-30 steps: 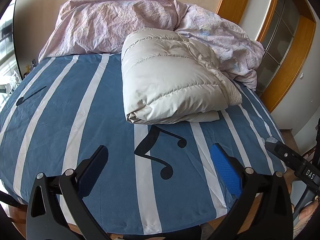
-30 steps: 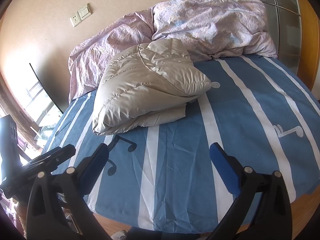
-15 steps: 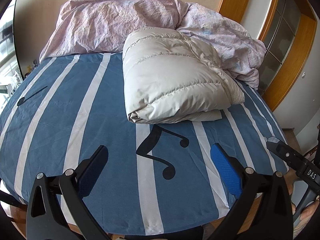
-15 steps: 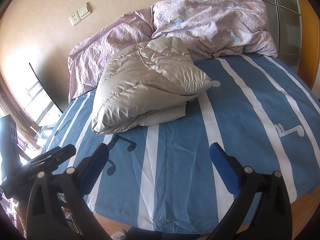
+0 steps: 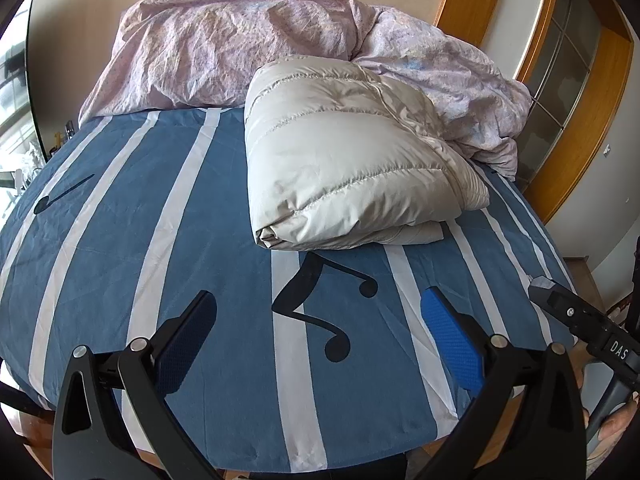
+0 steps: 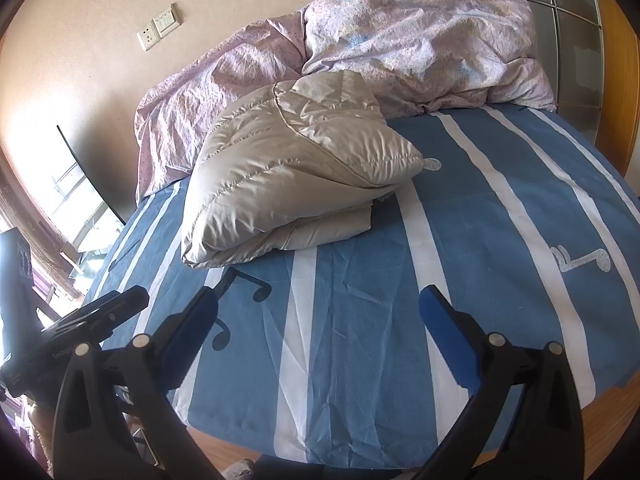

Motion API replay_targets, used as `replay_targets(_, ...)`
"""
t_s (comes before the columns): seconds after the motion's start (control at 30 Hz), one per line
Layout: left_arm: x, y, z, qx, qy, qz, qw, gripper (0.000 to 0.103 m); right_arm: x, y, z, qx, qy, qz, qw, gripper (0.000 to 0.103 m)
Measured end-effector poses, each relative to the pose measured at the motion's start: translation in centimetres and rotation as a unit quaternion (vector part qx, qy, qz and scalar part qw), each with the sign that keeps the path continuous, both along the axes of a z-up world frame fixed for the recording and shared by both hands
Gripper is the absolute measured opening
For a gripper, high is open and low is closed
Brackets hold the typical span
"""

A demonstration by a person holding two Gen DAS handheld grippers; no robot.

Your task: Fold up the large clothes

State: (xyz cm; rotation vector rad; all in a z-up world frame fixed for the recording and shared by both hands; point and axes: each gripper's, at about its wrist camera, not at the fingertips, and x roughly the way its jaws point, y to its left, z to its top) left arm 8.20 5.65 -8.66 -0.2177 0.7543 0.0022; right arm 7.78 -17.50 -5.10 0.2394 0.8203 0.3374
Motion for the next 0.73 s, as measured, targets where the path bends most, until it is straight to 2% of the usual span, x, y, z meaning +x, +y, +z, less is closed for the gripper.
replay_targets(0.73,0.02,-0.25,0.25,0.005,-0.002,-0.002,1.0,0.102,-0.05,0.08,-0.39,0.0,0.004,0.0,1.0,0.101)
